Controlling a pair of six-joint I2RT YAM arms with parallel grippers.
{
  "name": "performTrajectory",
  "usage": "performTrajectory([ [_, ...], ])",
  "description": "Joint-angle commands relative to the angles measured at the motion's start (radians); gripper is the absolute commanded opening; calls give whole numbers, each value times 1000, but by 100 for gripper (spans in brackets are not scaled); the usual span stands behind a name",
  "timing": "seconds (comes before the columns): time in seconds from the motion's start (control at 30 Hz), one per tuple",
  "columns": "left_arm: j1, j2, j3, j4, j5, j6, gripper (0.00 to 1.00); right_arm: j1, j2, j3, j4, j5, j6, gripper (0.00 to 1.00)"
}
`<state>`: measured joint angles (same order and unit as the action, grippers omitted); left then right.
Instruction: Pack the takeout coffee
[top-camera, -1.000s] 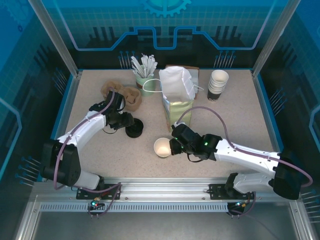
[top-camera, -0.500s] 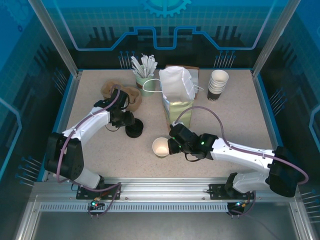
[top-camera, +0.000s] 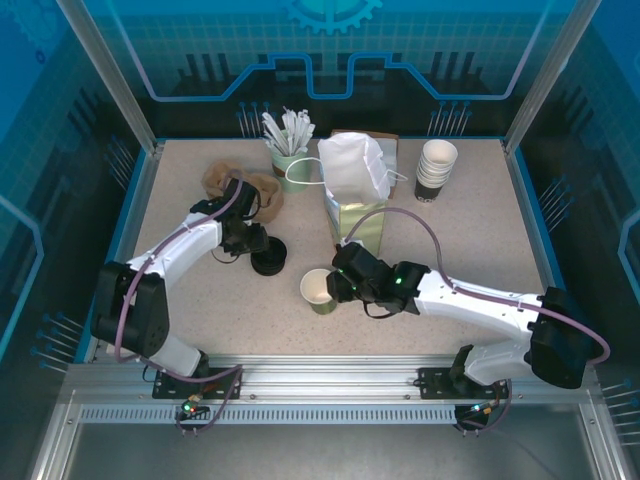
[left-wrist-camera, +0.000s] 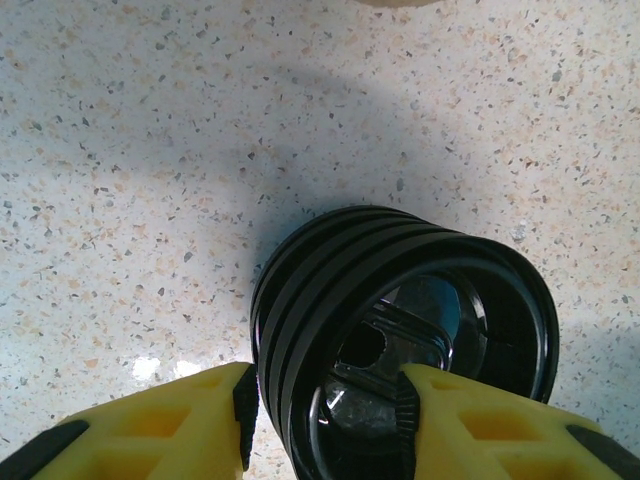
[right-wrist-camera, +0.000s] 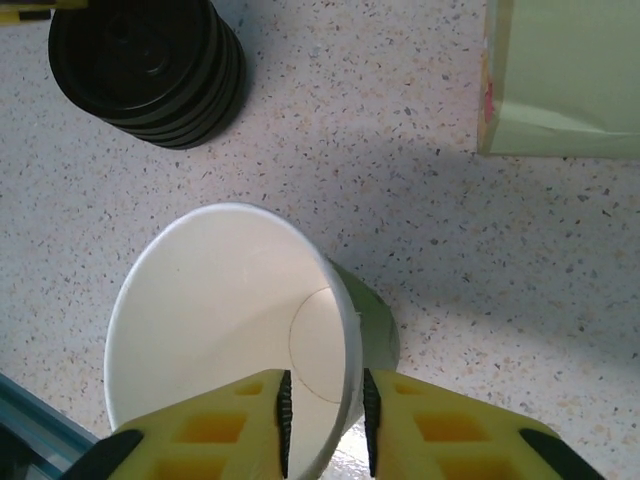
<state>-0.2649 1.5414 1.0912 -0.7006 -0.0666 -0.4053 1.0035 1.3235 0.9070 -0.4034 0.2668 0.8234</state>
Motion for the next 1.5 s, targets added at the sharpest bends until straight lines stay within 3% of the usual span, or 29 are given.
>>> performTrajectory([
  [0.0,-11,18,32,-25,-18,32,43,9,8,43,-27,28,8,33],
  [0.37,-34,31,50,-46,-55,41,39,2,-42,83,-106,61,0,46],
  [1.47,-91,81,99,-90,-123,47,23,-55,-281,19,-217,117,-7,48],
])
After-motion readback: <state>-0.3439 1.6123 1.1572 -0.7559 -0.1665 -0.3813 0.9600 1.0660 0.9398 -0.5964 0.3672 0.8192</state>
